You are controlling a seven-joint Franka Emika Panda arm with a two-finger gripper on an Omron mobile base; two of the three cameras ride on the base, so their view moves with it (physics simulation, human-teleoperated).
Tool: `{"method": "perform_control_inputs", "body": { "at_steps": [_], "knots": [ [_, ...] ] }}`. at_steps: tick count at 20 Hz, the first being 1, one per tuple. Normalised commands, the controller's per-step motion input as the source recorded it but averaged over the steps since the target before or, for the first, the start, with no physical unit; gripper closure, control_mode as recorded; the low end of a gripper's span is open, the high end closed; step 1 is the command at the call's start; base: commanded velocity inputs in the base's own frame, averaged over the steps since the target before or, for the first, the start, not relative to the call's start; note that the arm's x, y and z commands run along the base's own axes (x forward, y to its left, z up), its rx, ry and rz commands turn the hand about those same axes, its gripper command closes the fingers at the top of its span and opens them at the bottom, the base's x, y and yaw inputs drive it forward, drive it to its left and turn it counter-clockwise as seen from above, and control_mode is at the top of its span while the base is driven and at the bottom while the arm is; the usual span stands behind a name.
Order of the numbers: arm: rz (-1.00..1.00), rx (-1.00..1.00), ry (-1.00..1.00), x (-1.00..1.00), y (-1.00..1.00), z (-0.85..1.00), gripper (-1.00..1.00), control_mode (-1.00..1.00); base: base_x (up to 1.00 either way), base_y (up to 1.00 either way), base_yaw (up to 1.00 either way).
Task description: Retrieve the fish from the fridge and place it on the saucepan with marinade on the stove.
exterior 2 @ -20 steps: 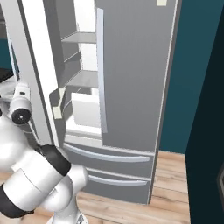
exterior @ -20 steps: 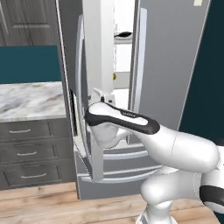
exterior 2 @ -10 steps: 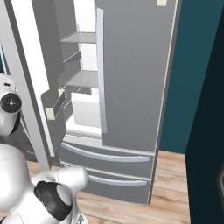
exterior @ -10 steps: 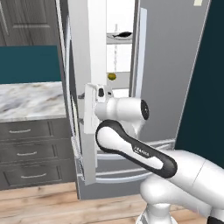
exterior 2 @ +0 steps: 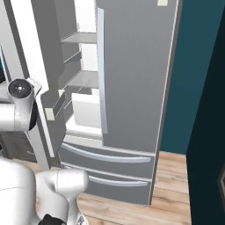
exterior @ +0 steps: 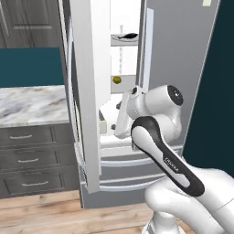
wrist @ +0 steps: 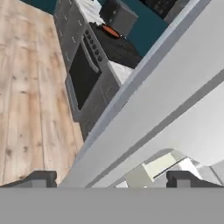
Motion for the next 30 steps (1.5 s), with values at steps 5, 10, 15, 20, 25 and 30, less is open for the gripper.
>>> {"method": "perform_control_inputs", "body": {
  "at_steps": [5, 10, 15, 20, 25, 30],
  "knots": [
    [-0.28, 0.06, 0.20, 0.00, -0.95, 0.07, -1.00, -1.00, 0.00, 0.00, 0.00],
    [-0.46, 0.23, -0.09, 0.00, -0.90, -0.19, -1.00, -1.00, 0.00, 0.00, 0.00],
    [-0.55, 0.24, -0.09, 0.30, -0.52, 0.00, -1.00, -1.00, 0.00, 0.00, 0.00],
    [-0.52, 0.16, 0.06, 0.31, -0.76, 0.12, -1.00, -1.00, 0.00, 0.00, 0.00],
    [-0.22, 0.22, 0.14, 0.18, -0.74, 0.62, -1.00, -1.00, 0.00, 0.00, 0.00],
    [0.00, 0.26, 0.02, 0.03, -0.28, 0.73, -1.00, -1.00, 0.00, 0.00, 0.00]
  ]
}}
